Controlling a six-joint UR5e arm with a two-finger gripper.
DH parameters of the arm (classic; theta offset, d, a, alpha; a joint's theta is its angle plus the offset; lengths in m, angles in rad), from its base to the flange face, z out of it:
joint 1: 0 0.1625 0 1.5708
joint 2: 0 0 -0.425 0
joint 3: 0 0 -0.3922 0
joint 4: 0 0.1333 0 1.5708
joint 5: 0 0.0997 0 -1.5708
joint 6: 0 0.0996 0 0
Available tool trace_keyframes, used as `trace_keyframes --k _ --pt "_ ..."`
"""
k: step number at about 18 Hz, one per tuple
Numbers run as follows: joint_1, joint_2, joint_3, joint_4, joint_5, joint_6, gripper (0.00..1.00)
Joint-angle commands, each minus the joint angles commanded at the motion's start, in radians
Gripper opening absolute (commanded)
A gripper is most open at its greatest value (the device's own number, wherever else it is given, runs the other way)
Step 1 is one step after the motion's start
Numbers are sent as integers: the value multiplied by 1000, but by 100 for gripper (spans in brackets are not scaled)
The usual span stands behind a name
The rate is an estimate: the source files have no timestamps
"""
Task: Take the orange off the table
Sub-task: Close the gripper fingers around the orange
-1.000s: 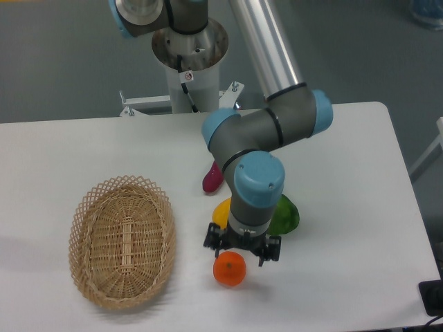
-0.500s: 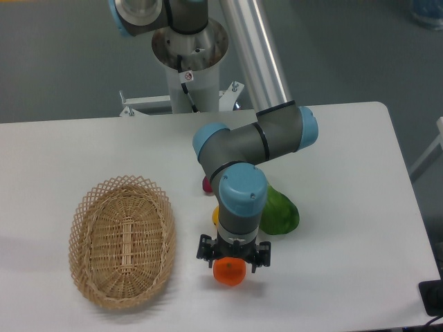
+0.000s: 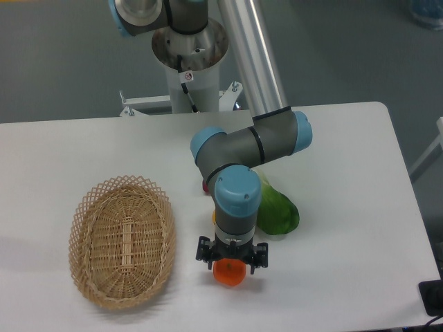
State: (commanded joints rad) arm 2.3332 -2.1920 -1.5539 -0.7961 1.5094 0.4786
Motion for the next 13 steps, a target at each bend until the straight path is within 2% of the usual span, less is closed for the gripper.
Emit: trace_keyframes --k 13 --pt "-18 -25 2 2 43 -9 100"
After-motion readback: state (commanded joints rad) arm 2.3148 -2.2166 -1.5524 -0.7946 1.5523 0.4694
